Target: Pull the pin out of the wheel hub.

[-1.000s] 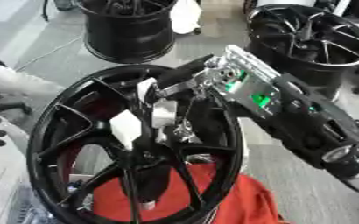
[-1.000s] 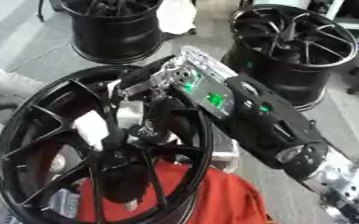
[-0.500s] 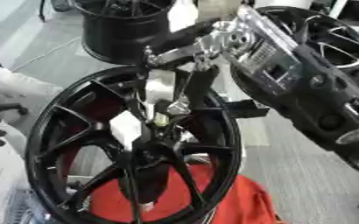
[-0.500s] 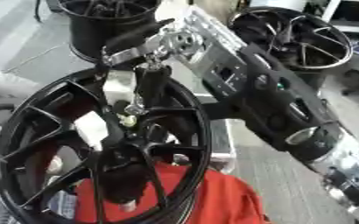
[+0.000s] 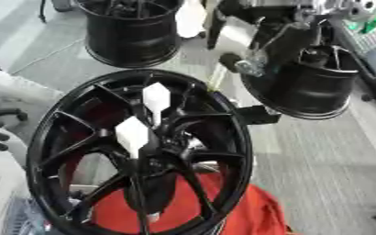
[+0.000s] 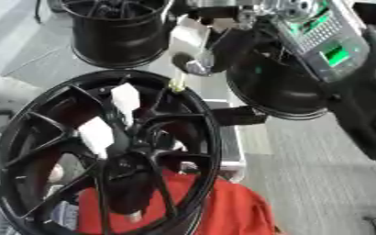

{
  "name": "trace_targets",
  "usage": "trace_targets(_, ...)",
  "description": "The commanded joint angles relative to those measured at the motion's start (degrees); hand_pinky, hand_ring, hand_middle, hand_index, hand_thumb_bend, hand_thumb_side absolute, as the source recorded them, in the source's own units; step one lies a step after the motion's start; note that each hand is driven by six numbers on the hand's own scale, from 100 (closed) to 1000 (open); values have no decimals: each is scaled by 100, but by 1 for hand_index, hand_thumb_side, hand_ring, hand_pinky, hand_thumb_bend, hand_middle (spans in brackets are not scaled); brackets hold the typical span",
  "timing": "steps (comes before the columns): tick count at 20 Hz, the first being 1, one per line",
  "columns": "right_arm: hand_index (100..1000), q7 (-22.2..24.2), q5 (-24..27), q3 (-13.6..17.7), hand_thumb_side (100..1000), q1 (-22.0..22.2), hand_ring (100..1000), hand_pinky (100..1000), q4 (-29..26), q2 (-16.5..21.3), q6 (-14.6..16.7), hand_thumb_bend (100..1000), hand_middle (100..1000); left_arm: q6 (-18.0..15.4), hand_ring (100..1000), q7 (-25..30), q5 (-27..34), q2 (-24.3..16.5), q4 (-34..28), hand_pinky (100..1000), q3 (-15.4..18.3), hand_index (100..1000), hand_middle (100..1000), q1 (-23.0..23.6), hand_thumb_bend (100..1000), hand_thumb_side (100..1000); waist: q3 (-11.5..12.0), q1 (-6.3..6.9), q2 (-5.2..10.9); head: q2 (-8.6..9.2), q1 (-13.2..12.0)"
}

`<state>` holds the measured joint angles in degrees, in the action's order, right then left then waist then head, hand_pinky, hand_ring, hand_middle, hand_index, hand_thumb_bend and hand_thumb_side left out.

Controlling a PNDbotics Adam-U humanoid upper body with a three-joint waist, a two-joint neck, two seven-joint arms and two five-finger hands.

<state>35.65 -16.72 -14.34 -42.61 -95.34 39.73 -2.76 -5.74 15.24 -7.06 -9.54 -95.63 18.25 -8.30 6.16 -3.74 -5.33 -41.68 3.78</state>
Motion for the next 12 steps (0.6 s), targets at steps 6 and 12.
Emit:
trace_targets(6,761,-2177,-322,1655,100,2149,415,288,1238,34,-537,100,580,-23,589,-85,-3,-86,-122,535,98,821,633,-68,100,723,-64,124,3,113,-88)
trace_targets(12,937,-3261,-710,2402,438,3082,838,840,1774,-568,-809,216,880,-20,589,-108,-13,-59,-117,535,119,821,633,-51,100,725,-119,148,3,93,-123)
